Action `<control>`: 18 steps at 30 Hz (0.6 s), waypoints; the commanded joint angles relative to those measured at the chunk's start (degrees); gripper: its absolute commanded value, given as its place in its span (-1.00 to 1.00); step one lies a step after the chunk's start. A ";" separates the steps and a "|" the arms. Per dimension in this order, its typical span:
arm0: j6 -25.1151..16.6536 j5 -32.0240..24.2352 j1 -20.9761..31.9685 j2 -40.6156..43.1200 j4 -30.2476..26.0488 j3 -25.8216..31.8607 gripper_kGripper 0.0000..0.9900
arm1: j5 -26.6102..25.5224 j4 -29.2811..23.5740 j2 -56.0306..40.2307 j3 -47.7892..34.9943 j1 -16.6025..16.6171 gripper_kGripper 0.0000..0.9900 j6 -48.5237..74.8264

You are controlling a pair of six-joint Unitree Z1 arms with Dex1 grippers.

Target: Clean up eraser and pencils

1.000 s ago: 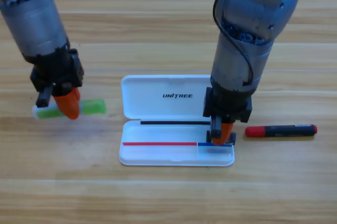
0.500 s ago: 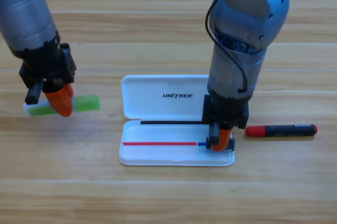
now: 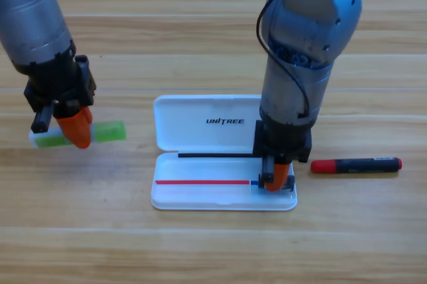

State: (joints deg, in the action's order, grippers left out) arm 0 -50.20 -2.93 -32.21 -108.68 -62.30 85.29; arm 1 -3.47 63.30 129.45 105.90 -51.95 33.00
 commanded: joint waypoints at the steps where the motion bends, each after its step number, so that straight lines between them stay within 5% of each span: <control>1: -0.07 0.03 0.22 0.84 -0.62 -1.01 -1.00 | -1.72 -0.28 3.97 0.01 -1.58 -0.17 0.57; 3: -0.07 0.03 0.13 0.75 -0.62 -1.09 -1.00 | -1.37 -0.28 3.44 -0.16 -1.58 0.49 0.48; 5: 0.02 0.03 0.22 0.57 -0.62 -1.09 -1.00 | -1.28 -0.28 2.39 -0.34 -1.58 0.77 0.48; 18: 0.55 -0.50 -1.63 0.13 -0.62 0.58 -1.00 | -1.80 -0.28 -24.77 -13.79 1.24 0.91 1.89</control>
State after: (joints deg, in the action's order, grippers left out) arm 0 -50.17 -2.93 -32.23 -108.68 -62.32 85.30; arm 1 -5.05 63.26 115.74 97.61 -53.35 33.08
